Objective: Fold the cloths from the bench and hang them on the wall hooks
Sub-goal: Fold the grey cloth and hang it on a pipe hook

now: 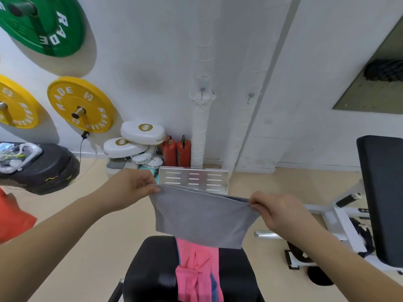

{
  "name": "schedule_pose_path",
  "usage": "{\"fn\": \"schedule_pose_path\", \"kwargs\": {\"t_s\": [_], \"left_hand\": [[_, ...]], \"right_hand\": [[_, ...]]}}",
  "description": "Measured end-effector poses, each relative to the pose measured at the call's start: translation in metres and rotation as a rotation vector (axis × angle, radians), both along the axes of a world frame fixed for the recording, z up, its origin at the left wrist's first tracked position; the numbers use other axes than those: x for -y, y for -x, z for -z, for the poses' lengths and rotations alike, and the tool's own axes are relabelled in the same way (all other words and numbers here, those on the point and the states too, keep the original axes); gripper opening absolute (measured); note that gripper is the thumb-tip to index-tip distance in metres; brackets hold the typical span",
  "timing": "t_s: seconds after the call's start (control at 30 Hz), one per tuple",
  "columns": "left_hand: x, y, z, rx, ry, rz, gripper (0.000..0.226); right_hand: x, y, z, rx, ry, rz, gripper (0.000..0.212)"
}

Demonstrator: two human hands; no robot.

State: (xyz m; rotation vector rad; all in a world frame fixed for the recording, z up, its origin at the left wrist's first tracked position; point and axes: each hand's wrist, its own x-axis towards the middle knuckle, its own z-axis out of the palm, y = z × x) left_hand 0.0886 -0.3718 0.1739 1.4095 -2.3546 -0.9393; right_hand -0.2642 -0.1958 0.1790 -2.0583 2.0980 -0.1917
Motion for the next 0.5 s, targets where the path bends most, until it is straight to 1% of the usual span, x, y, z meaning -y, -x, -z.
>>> {"fn": "schedule_pose_path", "kwargs": {"t_s": [0.07,0.13,0.17,0.23,0.27,0.37,0.5], "left_hand": [[0.007,-0.005,-0.002,0.026,0.076,-0.004,0.014],[0.008,-0.013,-0.002,0.031,0.108,0.016,0.014],[0.006,-0.018,0.000,0.033,0.104,0.033,0.014],[0.000,-0.033,0.014,0.050,0.060,0.080,0.013],[-0.004,-0.041,0.025,0.072,0.030,0.109,0.011],[-0.021,-0.068,0.070,0.156,-0.090,0.212,0.008],[-0.061,-0.098,0.125,0.140,-0.261,0.265,0.012]], "right_hand": [[0.009,-0.002,0.001,-0.010,0.035,0.019,0.015],[0.009,-0.003,0.006,0.077,0.100,0.043,0.021],[0.008,-0.005,0.012,0.111,0.096,0.048,0.028],[0.001,-0.012,0.029,0.142,-0.002,0.063,0.035],[-0.003,-0.016,0.041,0.165,-0.049,0.068,0.034],[-0.022,-0.036,0.081,0.262,-0.180,0.110,0.025],[-0.051,-0.071,0.134,0.436,-0.458,0.239,0.016]]}}
